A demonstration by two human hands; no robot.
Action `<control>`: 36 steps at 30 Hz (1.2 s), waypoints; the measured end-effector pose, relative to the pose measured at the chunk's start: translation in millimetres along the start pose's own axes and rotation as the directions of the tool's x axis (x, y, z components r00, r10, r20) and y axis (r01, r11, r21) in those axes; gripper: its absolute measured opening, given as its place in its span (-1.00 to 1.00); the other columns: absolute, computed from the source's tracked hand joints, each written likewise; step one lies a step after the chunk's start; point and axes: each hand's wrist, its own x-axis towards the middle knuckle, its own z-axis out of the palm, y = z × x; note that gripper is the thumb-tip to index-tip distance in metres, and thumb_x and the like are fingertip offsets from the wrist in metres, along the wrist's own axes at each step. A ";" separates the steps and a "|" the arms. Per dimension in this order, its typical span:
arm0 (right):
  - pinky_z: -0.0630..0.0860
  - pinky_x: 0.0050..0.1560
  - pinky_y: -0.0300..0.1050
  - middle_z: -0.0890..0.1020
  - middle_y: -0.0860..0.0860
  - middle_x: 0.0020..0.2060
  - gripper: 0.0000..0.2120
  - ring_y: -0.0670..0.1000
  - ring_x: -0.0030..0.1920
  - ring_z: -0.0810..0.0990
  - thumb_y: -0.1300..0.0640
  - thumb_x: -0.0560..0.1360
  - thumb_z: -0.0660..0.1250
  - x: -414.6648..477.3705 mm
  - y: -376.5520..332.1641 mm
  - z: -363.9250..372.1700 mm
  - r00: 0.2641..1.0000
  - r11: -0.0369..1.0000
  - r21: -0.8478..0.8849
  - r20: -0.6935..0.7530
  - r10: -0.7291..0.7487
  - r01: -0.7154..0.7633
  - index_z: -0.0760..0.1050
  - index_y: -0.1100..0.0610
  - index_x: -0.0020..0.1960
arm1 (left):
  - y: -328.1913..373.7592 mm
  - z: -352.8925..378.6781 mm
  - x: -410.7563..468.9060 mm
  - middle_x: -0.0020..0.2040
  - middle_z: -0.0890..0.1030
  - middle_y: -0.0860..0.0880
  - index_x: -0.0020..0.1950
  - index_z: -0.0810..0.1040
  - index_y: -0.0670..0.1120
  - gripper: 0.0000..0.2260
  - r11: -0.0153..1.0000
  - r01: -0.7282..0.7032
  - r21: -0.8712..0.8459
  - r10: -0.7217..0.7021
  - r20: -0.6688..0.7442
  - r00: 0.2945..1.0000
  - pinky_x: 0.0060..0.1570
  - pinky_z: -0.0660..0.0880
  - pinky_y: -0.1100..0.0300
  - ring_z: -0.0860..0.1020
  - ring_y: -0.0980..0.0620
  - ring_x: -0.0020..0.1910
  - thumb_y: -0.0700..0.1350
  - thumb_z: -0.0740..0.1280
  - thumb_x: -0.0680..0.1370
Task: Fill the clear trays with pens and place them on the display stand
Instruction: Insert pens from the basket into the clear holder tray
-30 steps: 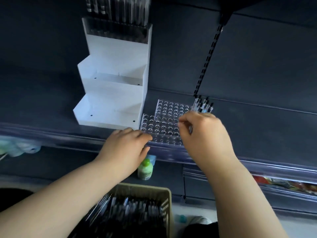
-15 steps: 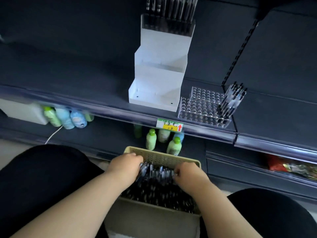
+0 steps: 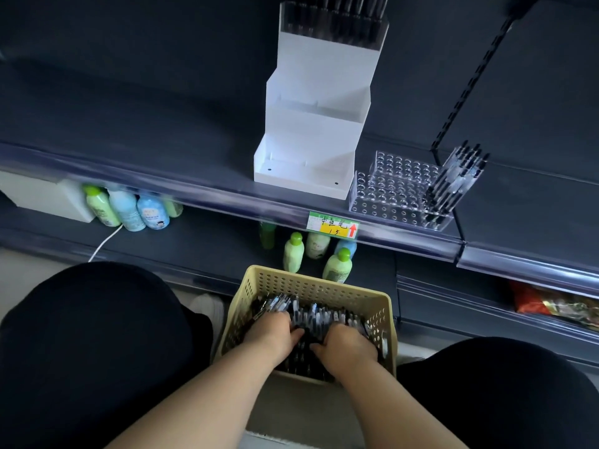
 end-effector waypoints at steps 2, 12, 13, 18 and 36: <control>0.44 -0.12 -0.13 0.60 0.02 0.05 -0.66 0.07 0.05 0.58 -0.15 0.48 0.28 3.1 -2.5 -0.5 1.000 1.000 -0.027 0.005 0.010 -0.010 0.48 0.07 0.12 | 0.4 2.3 5.6 0.03 0.60 -0.07 0.07 0.52 -0.08 -0.65 0.999 0.036 -0.003 -0.036 0.007 0.999 -0.03 0.48 0.12 0.56 -0.08 0.02 0.19 0.25 0.53; 0.45 -0.11 -0.14 0.56 0.05 0.00 -0.68 0.10 0.04 0.57 -0.09 0.45 0.33 7.0 0.1 -6.7 0.996 0.996 0.052 0.061 0.066 -0.070 0.46 0.12 0.06 | 3.3 1.0 14.1 0.08 0.60 -0.14 0.15 0.53 -0.17 -0.61 0.972 0.181 -0.150 -0.170 0.085 0.982 -0.16 0.42 0.18 0.57 -0.10 0.02 0.11 0.28 0.51; 0.48 -0.10 -0.14 0.54 0.06 -0.07 -0.72 0.10 0.02 0.57 -0.08 0.44 0.34 7.4 2.1 -8.0 0.996 0.995 0.070 0.068 0.064 -0.068 0.44 0.12 -0.01 | 3.1 -1.3 13.3 0.10 0.60 -0.15 0.18 0.52 -0.18 -0.59 0.970 0.189 -0.153 -0.178 0.081 0.981 -0.15 0.43 0.18 0.58 -0.10 0.04 0.11 0.29 0.51; 0.44 -0.24 -0.18 0.45 0.03 -0.25 -0.74 0.05 -0.19 0.49 -0.01 0.45 0.35 3.7 11.4 -18.5 0.997 0.997 0.074 0.073 0.012 -0.018 0.35 0.14 -0.18 | 1.5 -9.1 2.5 0.04 0.63 -0.17 0.15 0.54 -0.22 -0.62 0.954 0.184 -0.237 -0.164 0.101 0.981 -0.14 0.49 0.18 0.61 -0.11 -0.03 0.04 0.33 0.50; 0.46 -0.40 -0.15 0.60 0.10 -0.26 -0.86 0.04 -0.31 0.60 0.08 0.55 0.13 -26.7 28.5 -66.9 0.934 0.805 0.540 -0.355 -0.049 0.247 0.41 0.13 -0.04 | 29.0 -55.0 -46.0 -0.16 0.63 0.10 -0.10 0.41 0.15 -0.82 0.776 -0.290 -0.561 0.201 -0.217 0.955 -0.23 0.45 0.22 0.60 0.07 -0.20 -0.10 0.36 0.46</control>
